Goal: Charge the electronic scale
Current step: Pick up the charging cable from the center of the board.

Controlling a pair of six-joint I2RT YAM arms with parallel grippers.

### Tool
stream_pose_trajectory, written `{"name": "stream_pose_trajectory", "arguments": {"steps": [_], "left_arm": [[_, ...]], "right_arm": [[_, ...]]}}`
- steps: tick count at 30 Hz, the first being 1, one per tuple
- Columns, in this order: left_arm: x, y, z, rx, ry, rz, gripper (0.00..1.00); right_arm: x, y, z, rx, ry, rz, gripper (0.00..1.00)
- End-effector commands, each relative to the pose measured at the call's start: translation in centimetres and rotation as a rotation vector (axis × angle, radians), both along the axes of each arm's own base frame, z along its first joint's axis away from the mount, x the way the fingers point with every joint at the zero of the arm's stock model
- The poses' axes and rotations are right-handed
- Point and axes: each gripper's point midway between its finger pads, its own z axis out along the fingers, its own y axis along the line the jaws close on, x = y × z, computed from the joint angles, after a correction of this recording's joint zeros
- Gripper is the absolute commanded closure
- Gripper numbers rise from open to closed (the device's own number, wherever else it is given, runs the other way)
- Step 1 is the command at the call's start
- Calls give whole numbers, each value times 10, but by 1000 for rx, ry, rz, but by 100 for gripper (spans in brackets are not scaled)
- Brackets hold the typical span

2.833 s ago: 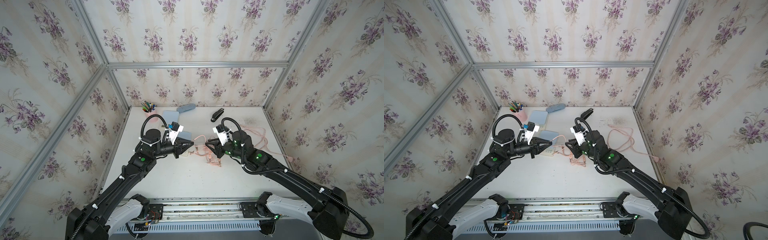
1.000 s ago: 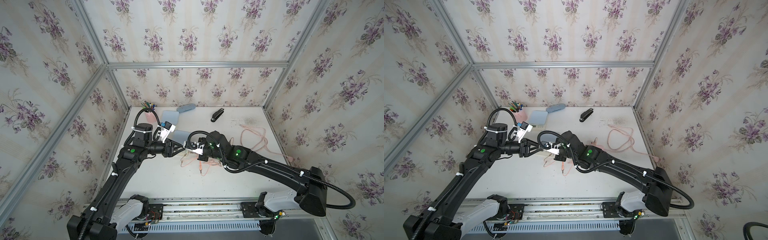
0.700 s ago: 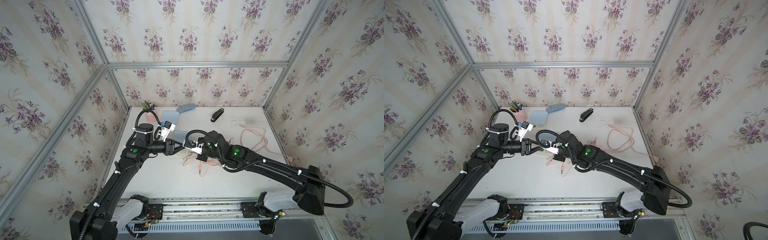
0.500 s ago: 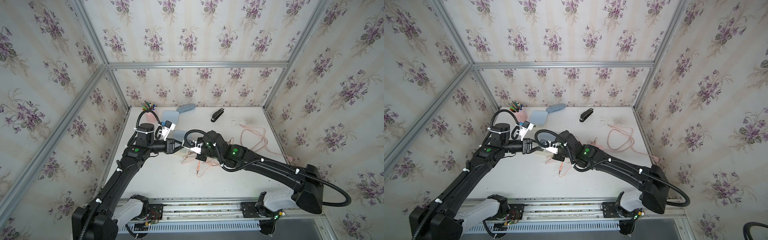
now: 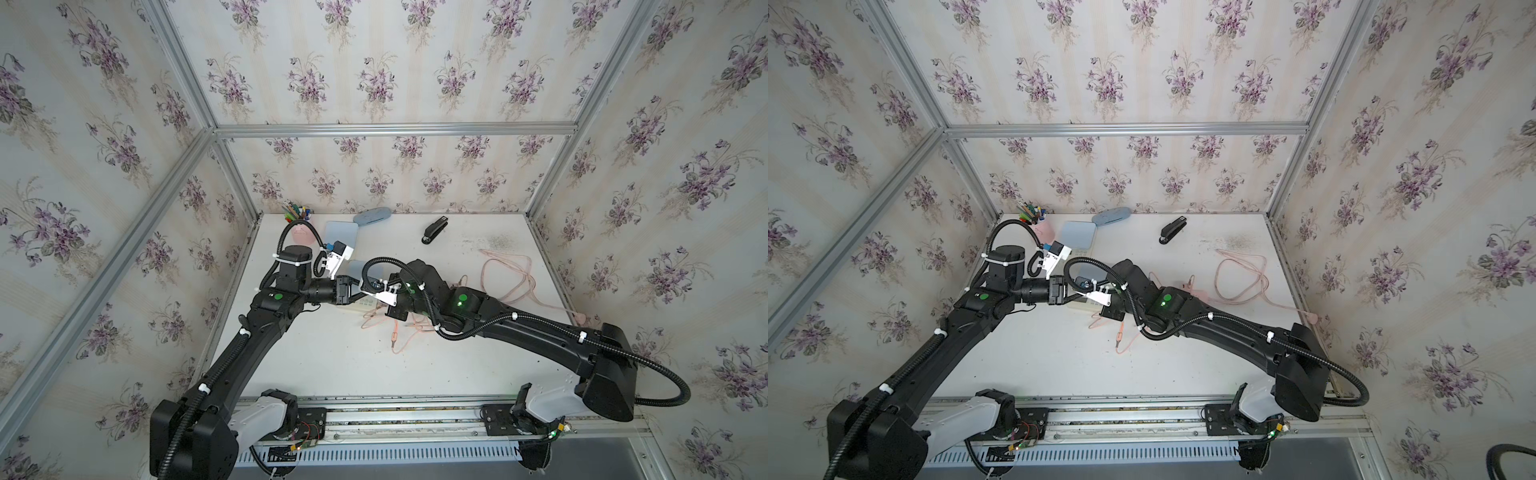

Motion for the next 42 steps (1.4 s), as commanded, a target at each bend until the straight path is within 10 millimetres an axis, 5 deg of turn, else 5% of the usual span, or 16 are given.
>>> {"name": "stream_pose_trajectory", "arguments": {"steps": [1, 4, 9, 12, 21, 26, 28, 30, 34, 38, 42], "left_arm": [[1, -2, 6, -19, -20, -19, 92], [3, -2, 3, -13, -12, -8, 100], [7, -3, 1, -15, 11, -10, 100], [7, -4, 1, -19, 17, -17, 100], [7, -5, 2, -27, 19, -32, 100], [5, -6, 2, -33, 25, -41, 100], [5, -6, 3, -33, 17, -41, 99], [6, -4, 6, -28, -6, -31, 81], [29, 18, 12, 34, -78, 101, 48], [72, 59, 2, 282, -158, 336, 40], [130, 107, -18, 568, -179, 577, 39]], "right_arm": [[3, 5, 6, 26, -11, -1, 100], [3, 5, 5, 31, -7, -7, 99], [0, 4, 7, 65, -14, -1, 67], [-1, 3, 13, 87, -31, 1, 65], [4, 5, 16, 95, -60, -7, 75], [6, 6, 19, 99, -77, -7, 99], [5, 7, 18, 96, -80, 1, 100], [6, 7, 19, 94, -81, 5, 100], [33, 4, 15, 89, -22, -88, 100], [86, 1, -2, 64, 94, -252, 100], [137, 12, -41, -8, 185, -368, 100]]}}
